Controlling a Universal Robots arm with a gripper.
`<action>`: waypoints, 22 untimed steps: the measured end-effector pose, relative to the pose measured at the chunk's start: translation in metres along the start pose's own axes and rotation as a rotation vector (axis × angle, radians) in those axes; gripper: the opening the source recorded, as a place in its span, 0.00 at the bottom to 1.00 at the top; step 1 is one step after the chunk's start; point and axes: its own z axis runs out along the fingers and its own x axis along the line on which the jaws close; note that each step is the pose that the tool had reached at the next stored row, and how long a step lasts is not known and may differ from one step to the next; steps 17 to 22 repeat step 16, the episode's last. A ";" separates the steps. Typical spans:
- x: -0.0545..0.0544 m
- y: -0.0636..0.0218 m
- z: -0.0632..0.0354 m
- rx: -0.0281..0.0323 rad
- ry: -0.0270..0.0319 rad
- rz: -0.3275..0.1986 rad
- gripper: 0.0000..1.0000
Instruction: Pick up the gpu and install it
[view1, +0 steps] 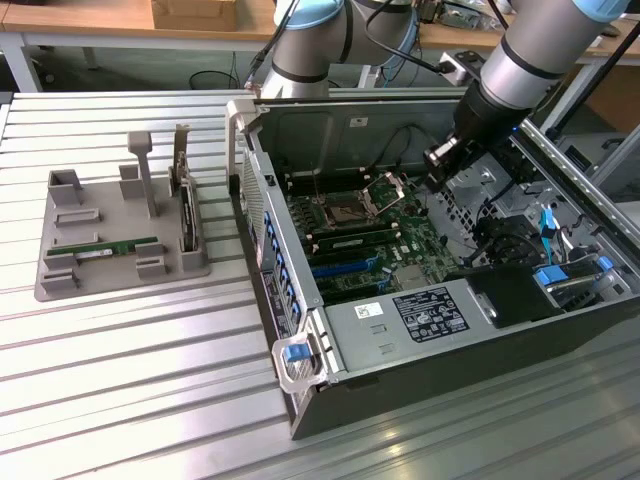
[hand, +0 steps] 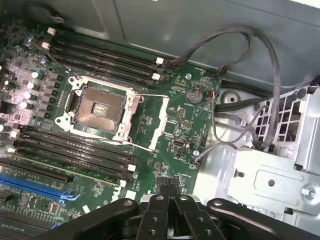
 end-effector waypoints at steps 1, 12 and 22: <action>0.000 0.0000 0.0000 0.0003 -0.0054 0.036 0.10; 0.000 0.0000 0.0001 0.0023 -0.0346 0.230 0.10; 0.000 0.0000 0.0001 0.0023 -0.0346 0.230 0.10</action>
